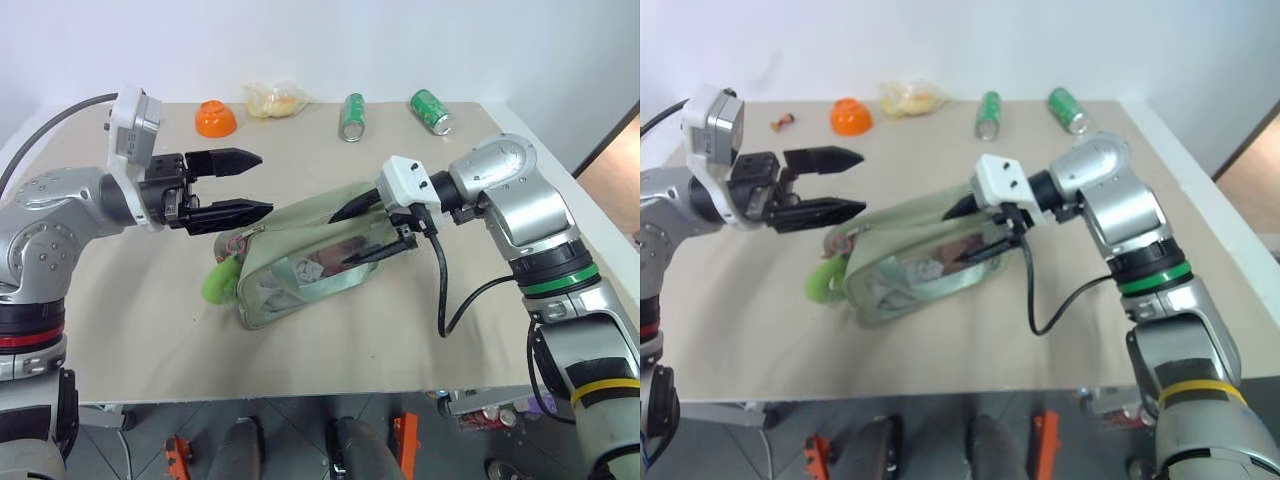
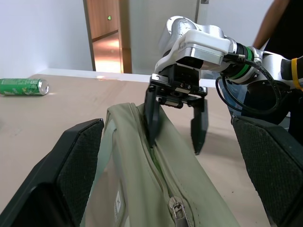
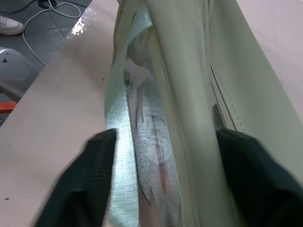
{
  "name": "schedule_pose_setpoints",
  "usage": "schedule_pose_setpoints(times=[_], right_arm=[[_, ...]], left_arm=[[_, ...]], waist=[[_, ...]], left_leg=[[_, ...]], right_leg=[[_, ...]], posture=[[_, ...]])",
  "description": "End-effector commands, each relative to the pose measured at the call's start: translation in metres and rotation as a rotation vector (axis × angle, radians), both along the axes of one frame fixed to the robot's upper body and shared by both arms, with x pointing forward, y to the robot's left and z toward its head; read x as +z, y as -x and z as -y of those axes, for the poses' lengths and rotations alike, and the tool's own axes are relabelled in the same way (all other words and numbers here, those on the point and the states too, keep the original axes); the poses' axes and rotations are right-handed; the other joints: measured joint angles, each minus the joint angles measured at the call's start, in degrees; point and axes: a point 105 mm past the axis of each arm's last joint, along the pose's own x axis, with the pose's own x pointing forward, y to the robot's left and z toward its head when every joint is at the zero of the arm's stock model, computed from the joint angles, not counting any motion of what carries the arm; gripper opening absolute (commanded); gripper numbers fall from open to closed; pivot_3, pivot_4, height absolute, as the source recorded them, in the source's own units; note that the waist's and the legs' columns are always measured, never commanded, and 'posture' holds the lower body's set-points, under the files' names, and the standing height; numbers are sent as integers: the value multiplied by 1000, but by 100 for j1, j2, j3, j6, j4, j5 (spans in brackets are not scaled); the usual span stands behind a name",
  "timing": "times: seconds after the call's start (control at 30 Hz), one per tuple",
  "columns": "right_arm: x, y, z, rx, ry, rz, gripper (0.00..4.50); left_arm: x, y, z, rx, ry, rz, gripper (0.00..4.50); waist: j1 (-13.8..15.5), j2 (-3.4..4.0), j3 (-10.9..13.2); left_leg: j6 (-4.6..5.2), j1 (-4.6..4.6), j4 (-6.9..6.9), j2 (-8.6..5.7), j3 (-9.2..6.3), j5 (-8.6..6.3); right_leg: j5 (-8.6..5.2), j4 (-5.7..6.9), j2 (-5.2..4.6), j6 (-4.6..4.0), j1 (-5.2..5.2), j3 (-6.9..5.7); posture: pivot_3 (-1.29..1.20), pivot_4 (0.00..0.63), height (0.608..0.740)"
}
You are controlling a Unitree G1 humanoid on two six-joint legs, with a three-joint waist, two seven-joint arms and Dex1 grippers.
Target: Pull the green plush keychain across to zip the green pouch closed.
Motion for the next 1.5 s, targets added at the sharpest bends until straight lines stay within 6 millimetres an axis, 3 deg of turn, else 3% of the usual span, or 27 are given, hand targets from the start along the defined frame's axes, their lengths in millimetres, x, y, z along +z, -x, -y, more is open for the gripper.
schedule_pose_setpoints(times=[0.03, 0.2, 0.4, 0.6, 0.73, 0.93, 1.27, 1.5], right_arm=[[-1, -3, 1, 12, 18, 3, 1622], [-12, -8, 6, -13, 51, -3, 16], [-13, -20, 10, -93, 38, 35, 16], [31, -47, 10, -271, -143, 87, 16], [44, -48, 10, -313, -169, 76, 16], [45, -41, 11, -327, -127, 119, 16], [47, -55, 11, -447, -128, 140, 16], [19, -47, -8, -397, -124, 63, 16]], left_arm=[[10, 6, -4, 20, 22, 59, 4500], [9, 5, -5, 35, 32, 58, 4500], [8, 4, -4, 39, 50, 60, 4500], [11, 6, -1, 29, 84, 73, 4500], [16, 6, 0, 22, 141, 69, 4500], [17, 6, 1, 17, 165, 66, 4500], [16, 5, 1, 14, 168, 59, 4500], [17, 5, 0, 25, 164, 61, 4500]], waist=[[1, 0, 0], [1, 0, 0], [2, -1, -1], [6, -1, 0], [6, 0, 0], [9, 0, 0], [-2, 0, 0], [-5, 0, 0]], left_leg=[[0, 2, 1, 0, 0, 0], [0, 4, 10, 0, 0, 0], [-1, 5, 20, 0, -1, 1], [-5, 3, 33, -1, 0, 11], [-15, -1, 31, -1, 0, 22], [-15, -6, 17, -2, -1, 22], [-15, -5, -1, -1, 0, 22], [-15, -5, -3, -1, -1, 22]], right_leg=[[0, 2, 0, 0, 1, 0], [3, 5, -1, 1, 6, 0], [7, 5, -1, 5, 11, 0], [10, 5, -3, -20, 13, 1], [16, 5, -3, -20, 9, 1], [27, 4, -2, 6, 1, 2], [22, 4, 1, 0, -8, 4], [21, 4, 1, 1, -7, 4]], posture=[[0, 150, 740], [0, 150, 740], [0, 150, 740], [0, 150, 740], [0, 150, 740], [0, 150, 740], [0, 150, 740], [0, 150, 740]])
